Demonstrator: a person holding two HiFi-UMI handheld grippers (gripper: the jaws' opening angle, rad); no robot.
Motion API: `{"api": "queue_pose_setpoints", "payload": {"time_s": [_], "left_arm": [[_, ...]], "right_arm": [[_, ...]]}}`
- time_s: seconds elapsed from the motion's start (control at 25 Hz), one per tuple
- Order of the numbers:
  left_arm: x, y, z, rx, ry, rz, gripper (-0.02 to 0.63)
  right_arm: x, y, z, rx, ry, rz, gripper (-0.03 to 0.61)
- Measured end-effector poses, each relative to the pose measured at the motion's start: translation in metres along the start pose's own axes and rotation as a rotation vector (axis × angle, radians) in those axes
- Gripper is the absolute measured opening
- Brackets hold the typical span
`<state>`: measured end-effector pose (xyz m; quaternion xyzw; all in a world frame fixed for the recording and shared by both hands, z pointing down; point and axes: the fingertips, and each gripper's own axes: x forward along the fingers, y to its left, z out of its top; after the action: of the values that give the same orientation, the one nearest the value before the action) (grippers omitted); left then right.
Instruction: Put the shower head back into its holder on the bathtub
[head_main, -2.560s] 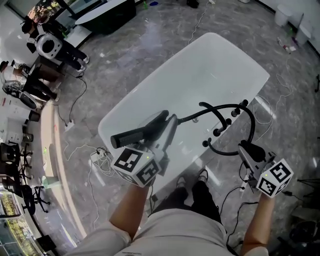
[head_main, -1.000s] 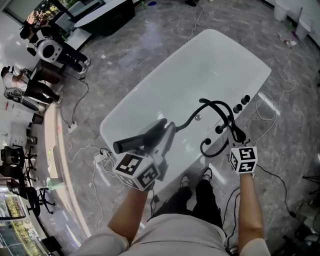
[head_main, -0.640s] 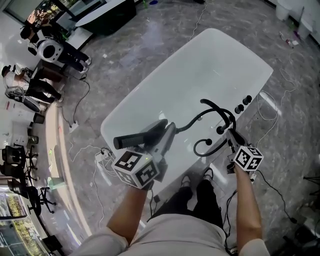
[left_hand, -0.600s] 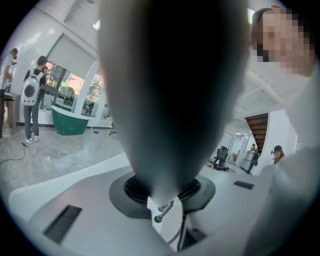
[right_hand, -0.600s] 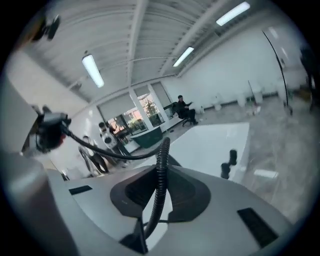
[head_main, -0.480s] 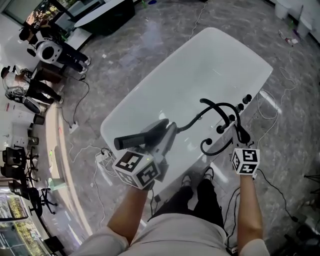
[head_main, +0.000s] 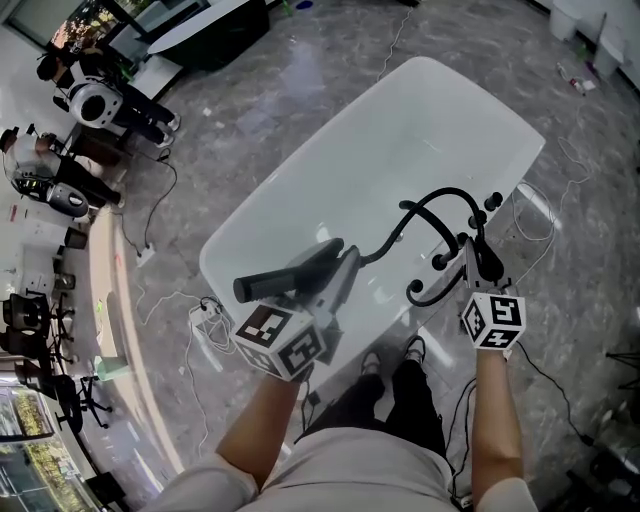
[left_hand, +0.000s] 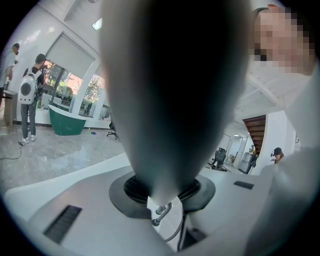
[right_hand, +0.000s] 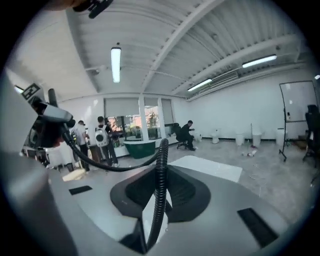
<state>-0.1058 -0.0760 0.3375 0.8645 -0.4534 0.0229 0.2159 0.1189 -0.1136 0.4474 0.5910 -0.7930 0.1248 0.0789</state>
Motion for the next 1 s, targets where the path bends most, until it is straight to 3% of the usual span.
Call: {"api": "queue_pose_setpoints", "payload": {"time_s": [0.12,0.2,0.44,0.68,1.0], "left_arm": [[-0.004,0.006,0.003,0.001,-0.007,0.025,0.101],[-0.005,0.009,0.002,0.001,-0.012,0.034,0.101],[-0.005,0.013,-0.005,0.003,-0.009,0.033,0.101],[-0.006,0.012,0.001,-0.005,-0.029,0.034,0.101],[-0.022,-0.001,0.053,0.007,-0.122,0.024,0.101]], "right_arm": [[0.008,-0.013,0.006,0.049,-0.080,-0.066,0.064],[0.013,-0.023,0.005,0.107,-0.077,-0.077,0.064],[0.030,0.004,-0.086,0.357,0.189,0.119,0.064],[0.031,0.001,-0.159,0.601,0.343,0.167,0.064],[0.029,0.018,-0.196,0.558,0.390,0.273,0.064]]}}
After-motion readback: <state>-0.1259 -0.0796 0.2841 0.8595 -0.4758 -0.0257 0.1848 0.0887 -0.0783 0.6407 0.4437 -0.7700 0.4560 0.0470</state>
